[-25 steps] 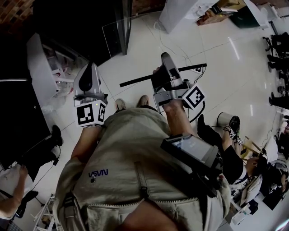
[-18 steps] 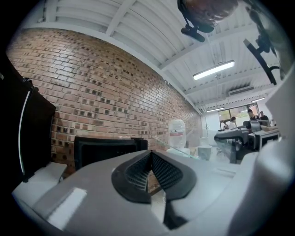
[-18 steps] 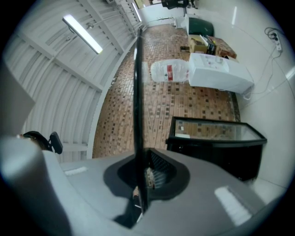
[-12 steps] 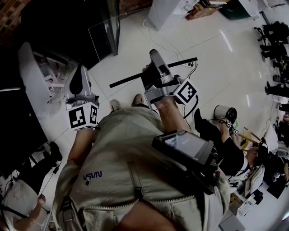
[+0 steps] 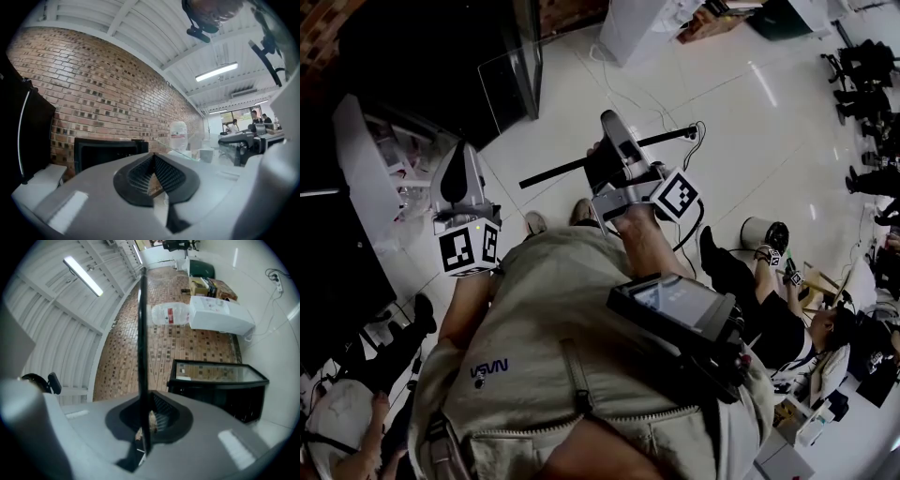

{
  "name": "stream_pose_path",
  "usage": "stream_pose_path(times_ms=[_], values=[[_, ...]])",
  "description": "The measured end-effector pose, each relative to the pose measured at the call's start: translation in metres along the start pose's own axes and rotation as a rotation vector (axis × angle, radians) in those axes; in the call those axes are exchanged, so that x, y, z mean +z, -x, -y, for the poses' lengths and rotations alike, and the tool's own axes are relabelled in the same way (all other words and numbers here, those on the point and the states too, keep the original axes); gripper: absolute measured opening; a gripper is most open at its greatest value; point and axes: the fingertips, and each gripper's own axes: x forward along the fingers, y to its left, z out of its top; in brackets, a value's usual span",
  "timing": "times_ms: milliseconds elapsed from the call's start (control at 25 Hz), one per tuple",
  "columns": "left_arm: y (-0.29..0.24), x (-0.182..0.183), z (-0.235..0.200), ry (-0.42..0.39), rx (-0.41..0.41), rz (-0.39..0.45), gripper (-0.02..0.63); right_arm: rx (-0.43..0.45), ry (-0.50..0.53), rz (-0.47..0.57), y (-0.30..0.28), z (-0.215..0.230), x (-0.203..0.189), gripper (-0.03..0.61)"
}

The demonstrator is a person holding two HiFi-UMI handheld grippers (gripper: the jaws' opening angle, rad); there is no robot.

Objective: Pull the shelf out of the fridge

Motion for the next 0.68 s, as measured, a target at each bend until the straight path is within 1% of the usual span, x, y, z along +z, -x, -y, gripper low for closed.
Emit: stream_pose_path(times_ms=[440, 680], values=[[-0.003, -0.005, -0.002, 0.004, 0.008, 0.000, 0.006, -0.005, -0.011, -0.003, -0.002, 0.009, 0.000, 0.011], [-0.002, -0.002, 0.000, 0.000, 0.011, -0.001, 0.006, 0.005, -0.014, 0.000, -0.001, 0.004, 0.003, 0.011]])
